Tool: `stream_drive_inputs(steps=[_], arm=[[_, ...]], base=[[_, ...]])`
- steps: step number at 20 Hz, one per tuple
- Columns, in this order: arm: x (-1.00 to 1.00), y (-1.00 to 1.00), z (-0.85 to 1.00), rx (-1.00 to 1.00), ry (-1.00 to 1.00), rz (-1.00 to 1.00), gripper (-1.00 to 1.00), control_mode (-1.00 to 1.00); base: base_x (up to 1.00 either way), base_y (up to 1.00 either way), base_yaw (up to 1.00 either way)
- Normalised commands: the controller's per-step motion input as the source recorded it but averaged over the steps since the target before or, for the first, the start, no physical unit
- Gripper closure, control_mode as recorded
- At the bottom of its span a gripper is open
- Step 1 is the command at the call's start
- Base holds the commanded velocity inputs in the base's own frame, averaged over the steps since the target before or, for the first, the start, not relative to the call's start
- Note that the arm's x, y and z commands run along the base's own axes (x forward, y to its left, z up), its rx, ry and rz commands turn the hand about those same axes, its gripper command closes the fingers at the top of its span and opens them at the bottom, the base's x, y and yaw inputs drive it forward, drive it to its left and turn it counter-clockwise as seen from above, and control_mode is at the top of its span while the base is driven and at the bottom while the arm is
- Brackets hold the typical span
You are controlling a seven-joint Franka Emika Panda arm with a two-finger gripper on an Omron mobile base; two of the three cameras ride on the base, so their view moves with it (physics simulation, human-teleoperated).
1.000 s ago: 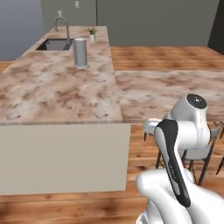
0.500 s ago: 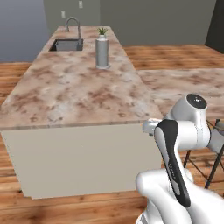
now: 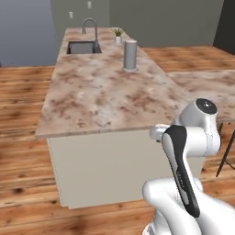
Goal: Place the cold items (eggplant and orange) from the fridge in one tupperware on the dining counter. Place the warm items (hot dog and kebab skewer) in the stove area in another tupperware.
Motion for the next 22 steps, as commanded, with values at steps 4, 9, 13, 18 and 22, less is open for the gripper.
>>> stream_drive_inputs(steps=[4,9,13,18,22], arm=[[0.00,0.00,0.00,0.00,0.00,0.00,-1.00,1.00],[0.00,0.00,0.00,0.00,0.00,0.00,-1.00,1.00],[0.00,0.00,0.00,0.00,0.00,0.00,-1.00,1.00],[0.00,0.00,0.00,0.00,0.00,0.00,-1.00,1.00],[0.00,0.00,0.00,0.00,0.00,0.00,-1.00,1.00]], base=[[0.29,1.00,-0.12],[0.30,1.00,-0.13],[0.29,1.00,-0.12],[0.22,1.00,-0.12],[0.31,1.00,-0.11]])
